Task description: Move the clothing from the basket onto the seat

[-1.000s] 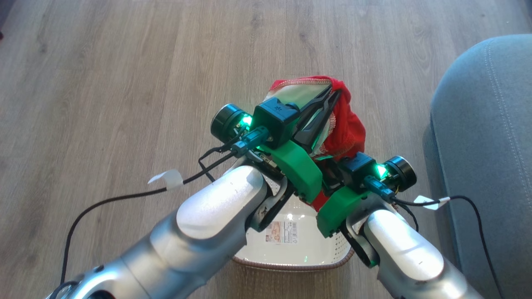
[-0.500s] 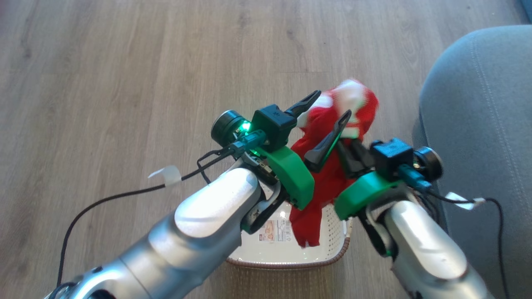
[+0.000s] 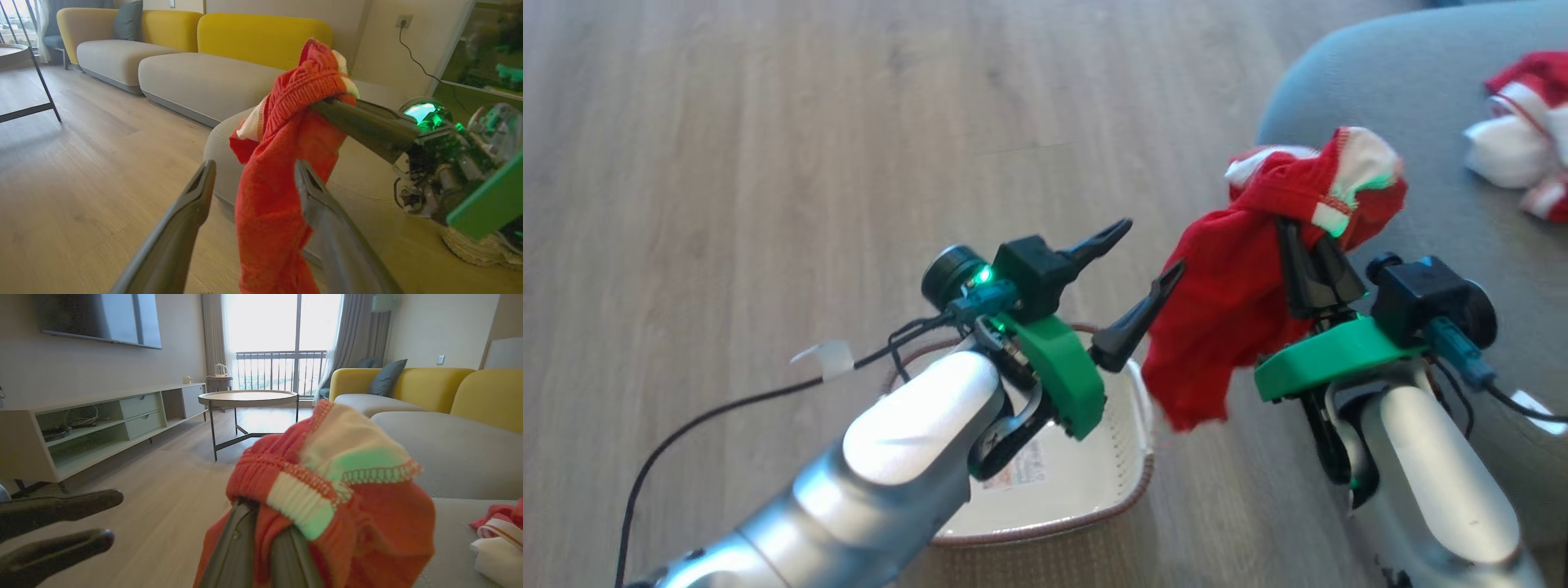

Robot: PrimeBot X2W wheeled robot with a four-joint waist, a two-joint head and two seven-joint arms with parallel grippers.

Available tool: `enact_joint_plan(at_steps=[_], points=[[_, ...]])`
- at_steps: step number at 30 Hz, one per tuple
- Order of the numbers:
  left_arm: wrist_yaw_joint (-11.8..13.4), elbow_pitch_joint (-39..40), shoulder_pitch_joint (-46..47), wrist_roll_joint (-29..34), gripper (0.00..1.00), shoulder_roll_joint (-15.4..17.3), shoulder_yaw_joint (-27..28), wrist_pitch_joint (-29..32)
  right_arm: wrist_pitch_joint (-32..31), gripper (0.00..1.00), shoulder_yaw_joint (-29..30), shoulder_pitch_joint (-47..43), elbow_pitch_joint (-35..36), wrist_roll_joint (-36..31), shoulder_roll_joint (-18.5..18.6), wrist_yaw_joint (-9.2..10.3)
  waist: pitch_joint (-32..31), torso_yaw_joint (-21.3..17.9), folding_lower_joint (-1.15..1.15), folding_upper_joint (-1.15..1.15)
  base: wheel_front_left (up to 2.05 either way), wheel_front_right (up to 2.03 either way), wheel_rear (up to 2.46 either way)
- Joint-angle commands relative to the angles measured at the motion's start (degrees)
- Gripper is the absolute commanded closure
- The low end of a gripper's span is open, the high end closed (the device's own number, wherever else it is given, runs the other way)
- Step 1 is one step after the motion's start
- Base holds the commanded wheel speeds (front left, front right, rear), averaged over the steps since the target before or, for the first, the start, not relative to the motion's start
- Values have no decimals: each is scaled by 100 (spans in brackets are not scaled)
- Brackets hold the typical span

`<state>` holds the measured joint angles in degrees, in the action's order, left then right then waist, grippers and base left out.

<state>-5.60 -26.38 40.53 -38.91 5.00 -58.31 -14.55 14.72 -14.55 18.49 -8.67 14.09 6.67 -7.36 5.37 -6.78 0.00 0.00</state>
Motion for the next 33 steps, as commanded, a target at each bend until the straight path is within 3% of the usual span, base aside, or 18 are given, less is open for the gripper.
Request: enact_joint_plan(at_steps=[1,11,19,26,33], points=[[-37,149,176,35,0,83,245,-44,28,100,-59,31,228,-29,-8,-13,-83,-275,0,0,0,0,0],[-137,317,-300,276,0,58,560,-44,28,100,-40,-195,596,29,-9,-13,-333,-1478,0,0,0,0,0],[-174,473,-588,478,0,1,689,-44,28,100,73,-430,888,56,24,-13,-425,-2178,0,0,0,0,0],[-186,580,-664,664,0,-57,688,-44,28,100,134,-371,1084,-65,250,-13,-248,-2349,0,0,0,0,0],[-188,759,-461,800,0,70,531,-44,28,100,420,649,855,-307,766,-13,447,-2164,0,0,0,0,0]])
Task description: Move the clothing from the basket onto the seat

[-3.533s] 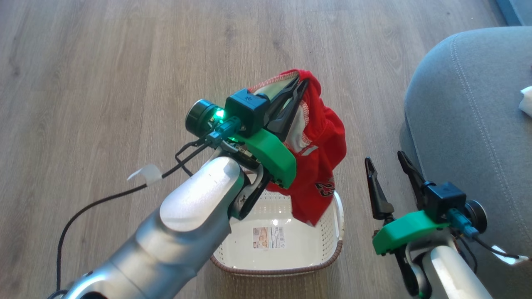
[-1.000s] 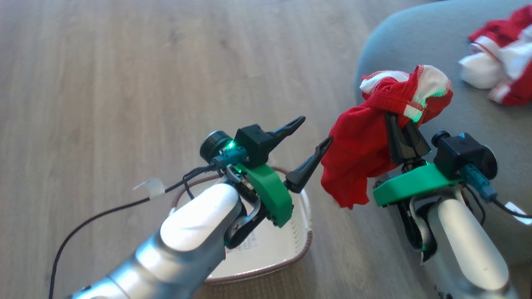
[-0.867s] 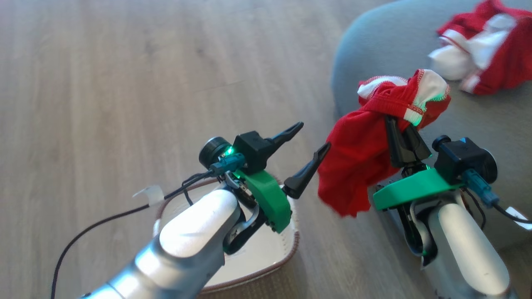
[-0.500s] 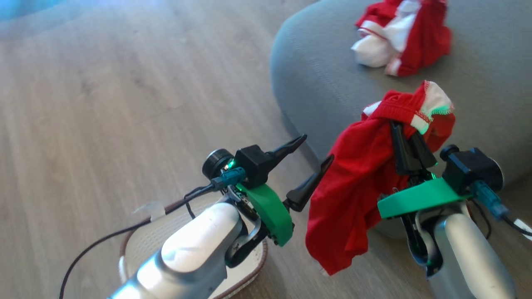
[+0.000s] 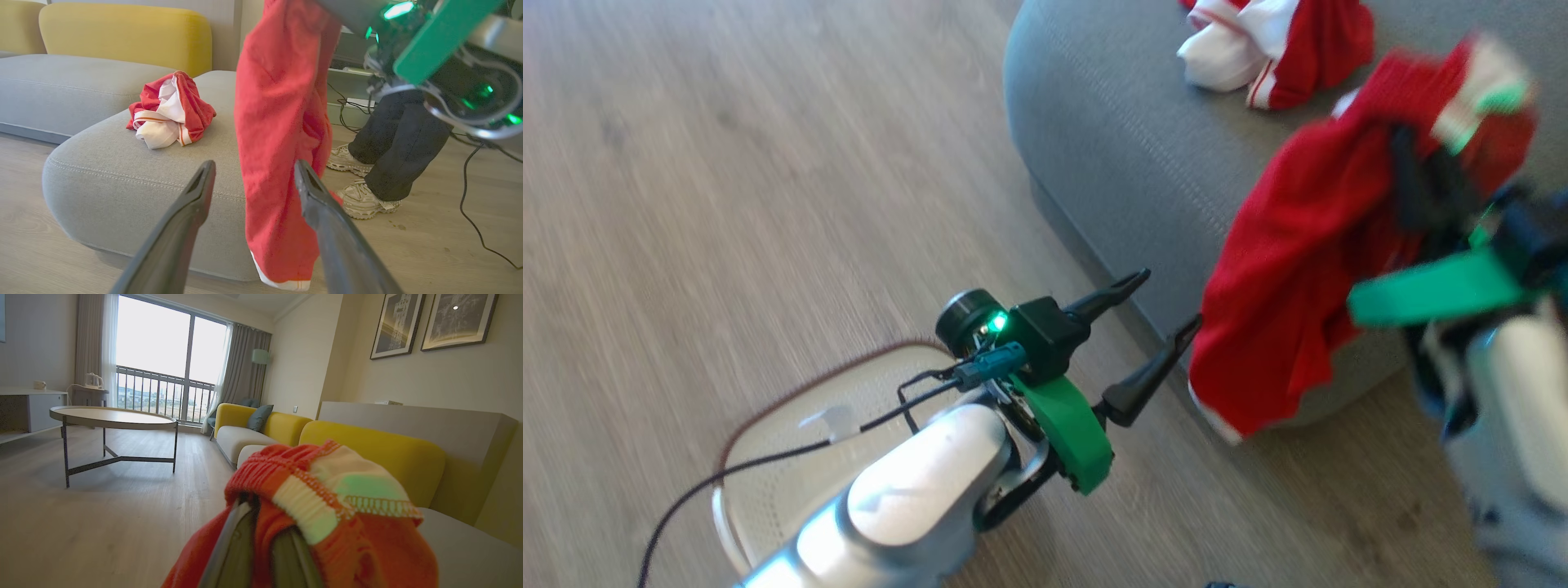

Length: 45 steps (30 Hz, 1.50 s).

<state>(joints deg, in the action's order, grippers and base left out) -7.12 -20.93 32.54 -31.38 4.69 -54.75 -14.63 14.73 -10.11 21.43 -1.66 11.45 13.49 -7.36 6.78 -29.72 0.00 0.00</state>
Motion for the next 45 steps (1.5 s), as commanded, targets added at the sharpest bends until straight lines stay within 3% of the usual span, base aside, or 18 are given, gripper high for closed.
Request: enact_joint_plan(at_steps=[1,10,18,24,31,39,45], points=[[-35,259,385,77,0,143,155,-37,27,100,56,528,91,-79,153,-13,432,172,0,0,0,0,0],[-36,622,845,256,0,536,17,-37,27,100,751,2075,-616,-529,835,-13,1520,512,0,0,0,0,0],[-36,885,1263,260,0,882,-197,-37,-13,100,1306,3664,-1836,-1169,1707,-13,2436,737,0,0,0,0,0],[-36,1021,1423,257,0,1054,-356,-37,-580,100,2306,4653,-2414,-1516,2356,-13,2925,936,0,0,0,0,0],[-36,1104,1440,269,0,1203,-505,-37,-992,100,3318,5463,-2560,-1770,2997,-13,3343,1112,0,0,0,0,0],[-36,1144,1374,225,0,1367,-658,-37,-1457,100,4269,5367,-2381,-2202,2931,-13,3647,1382,0,0,0,0,0],[-36,1258,1407,302,0,1468,-639,-37,-1842,100,4902,5052,-2221,-2484,1908,-13,3985,1522,0,0,0,0,0]])
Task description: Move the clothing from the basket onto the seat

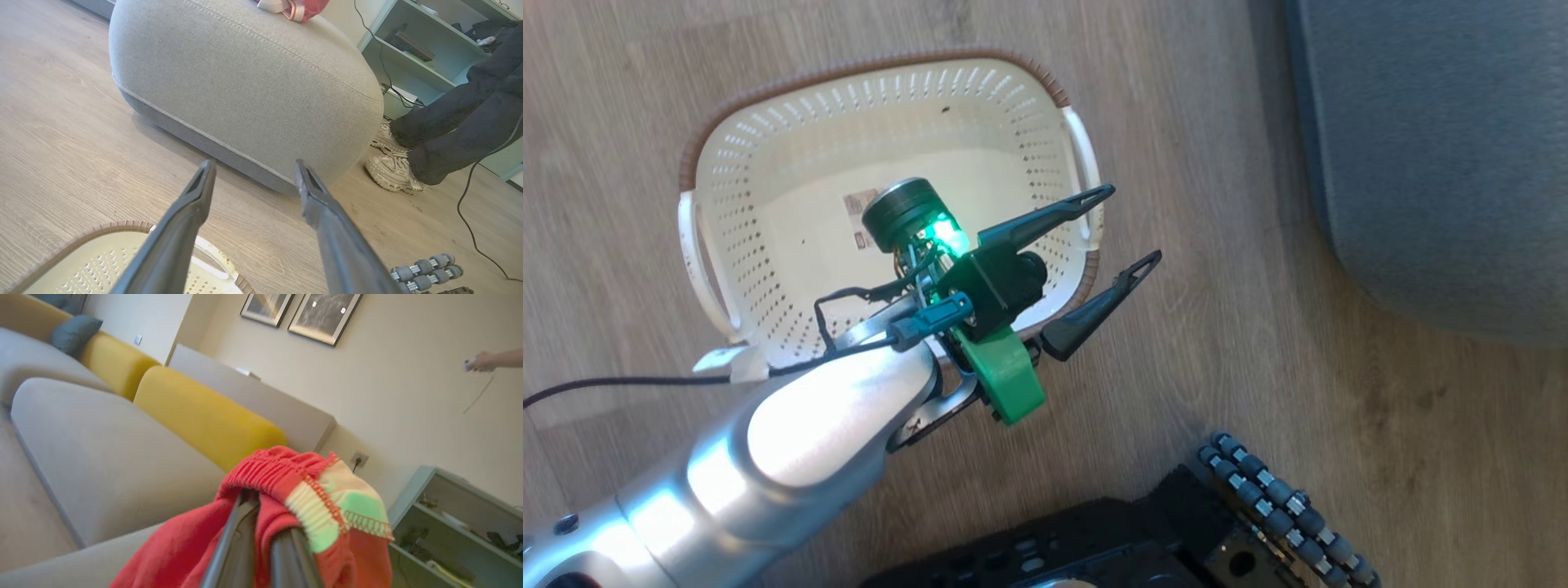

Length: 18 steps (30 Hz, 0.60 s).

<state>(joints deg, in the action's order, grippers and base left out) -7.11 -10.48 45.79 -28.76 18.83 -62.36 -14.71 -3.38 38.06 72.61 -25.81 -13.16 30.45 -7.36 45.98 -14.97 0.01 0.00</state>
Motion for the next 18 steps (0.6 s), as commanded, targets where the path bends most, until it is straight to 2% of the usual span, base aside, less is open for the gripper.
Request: enact_joint_plan(at_steps=[1,6,14,15,16,18], points=[[-37,235,88,57,0,59,133,-29,-138,100,76,-107,174,-61,97,-13,92,59,-1,0,0,0,0],[-37,320,109,109,0,40,214,-29,-593,100,84,-244,-10,26,-324,-13,140,111,-1,0,0,0,0],[-37,378,113,132,0,-47,269,-29,-624,100,280,-500,-370,82,-381,-13,70,205,-1,0,0,0,0],[-37,380,112,138,0,-54,275,-29,-526,56,313,-518,-439,120,-360,-13,51,215,-1,0,0,0,0],[-37,386,113,148,0,-62,282,-29,-415,0,314,-541,-527,153,-330,-13,19,222,-1,0,0,0,0],[-37,409,118,167,0,-90,299,-29,-163,0,251,-580,-734,232,-223,-13,-65,244,-1,0,0,0,0]])
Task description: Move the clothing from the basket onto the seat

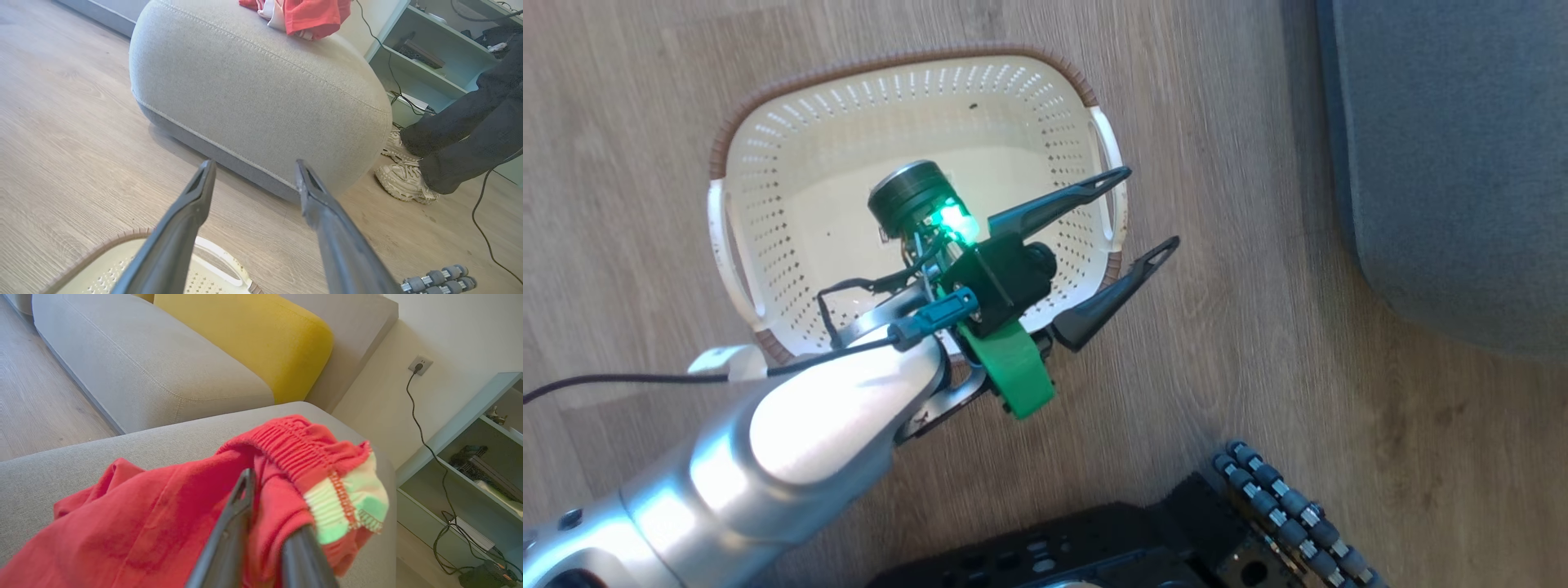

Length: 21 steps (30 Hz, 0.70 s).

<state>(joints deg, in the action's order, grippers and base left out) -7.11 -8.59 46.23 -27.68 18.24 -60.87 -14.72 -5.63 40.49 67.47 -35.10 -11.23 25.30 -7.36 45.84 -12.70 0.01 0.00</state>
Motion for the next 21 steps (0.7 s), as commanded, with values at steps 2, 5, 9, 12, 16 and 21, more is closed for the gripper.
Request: enact_joint_plan(at_steps=[2,5,9,12,16,21], points=[[-37,246,81,82,0,-70,171,-28,291,0,-88,-82,-63,121,430,-13,-162,40,-1,0,0,0,0],[-37,284,86,111,0,-151,204,-28,596,0,-326,-58,-474,265,649,-13,-379,71,-1,0,0,0,0],[-37,285,49,139,0,-274,234,-28,857,0,-825,-48,-995,484,893,-13,-761,111,-1,0,0,0,0],[-37,240,2,144,0,-367,258,-28,961,0,-1264,-115,-1301,678,1013,-13,-1049,133,-1,0,0,0,0],[-37,144,-110,120,0,-484,331,-28,1154,0,-1834,-249,-1531,976,1059,-13,-1446,152,-1,0,0,0,0],[-37,-45,-319,146,0,-600,485,-28,1312,0,-2489,-475,-1666,1349,1083,-13,-1923,197,-1,0,0,0,0]])
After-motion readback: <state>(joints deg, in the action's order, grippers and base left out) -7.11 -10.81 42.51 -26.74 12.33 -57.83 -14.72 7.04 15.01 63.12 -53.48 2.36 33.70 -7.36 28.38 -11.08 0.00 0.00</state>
